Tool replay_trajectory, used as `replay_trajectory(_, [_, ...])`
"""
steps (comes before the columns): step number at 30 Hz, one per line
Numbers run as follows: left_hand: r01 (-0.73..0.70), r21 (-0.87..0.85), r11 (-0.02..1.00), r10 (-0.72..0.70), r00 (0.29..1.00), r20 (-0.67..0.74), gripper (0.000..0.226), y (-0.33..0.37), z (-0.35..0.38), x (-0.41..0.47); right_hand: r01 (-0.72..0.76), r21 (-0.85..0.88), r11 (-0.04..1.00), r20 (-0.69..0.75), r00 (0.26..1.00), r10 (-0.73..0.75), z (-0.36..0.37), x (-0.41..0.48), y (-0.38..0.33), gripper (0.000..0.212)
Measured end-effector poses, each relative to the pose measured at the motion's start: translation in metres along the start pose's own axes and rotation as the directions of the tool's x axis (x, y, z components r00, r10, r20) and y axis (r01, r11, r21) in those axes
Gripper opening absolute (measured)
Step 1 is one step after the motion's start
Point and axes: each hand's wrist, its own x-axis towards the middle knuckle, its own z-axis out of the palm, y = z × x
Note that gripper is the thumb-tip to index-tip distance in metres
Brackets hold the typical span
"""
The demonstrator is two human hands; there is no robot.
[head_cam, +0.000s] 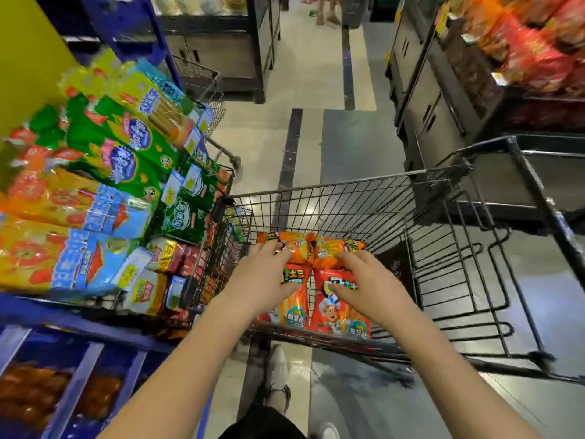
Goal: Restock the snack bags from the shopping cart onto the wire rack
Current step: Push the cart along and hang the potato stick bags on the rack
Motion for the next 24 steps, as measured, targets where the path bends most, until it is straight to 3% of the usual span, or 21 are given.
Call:
replay_trajectory(7, [0.006,-0.140,0.990,0.004,0.998,0.070,0.065,-0.061,-0.008,0.088,-0.094,-0.027,0.995,0.066,0.993,0.095,0.008,0.091,-0.005,0.065])
replay_trajectory(16, [0.045,-0.162,0.986,-0.014,0.982,0.189,0.067,-0.080,0.008,0.148,-0.191,0.041,0.981,0.155,0.971,0.182,0.032,0.162,0.008,0.066])
replay_trajectory(24, [0.222,-0.390,0.894,-0.107,0.950,0.294,0.066,-0.096,0.058,0.194,-0.188,0.097,0.977,0.198,0.966,0.166,0.066,0.199,0.040,0.064])
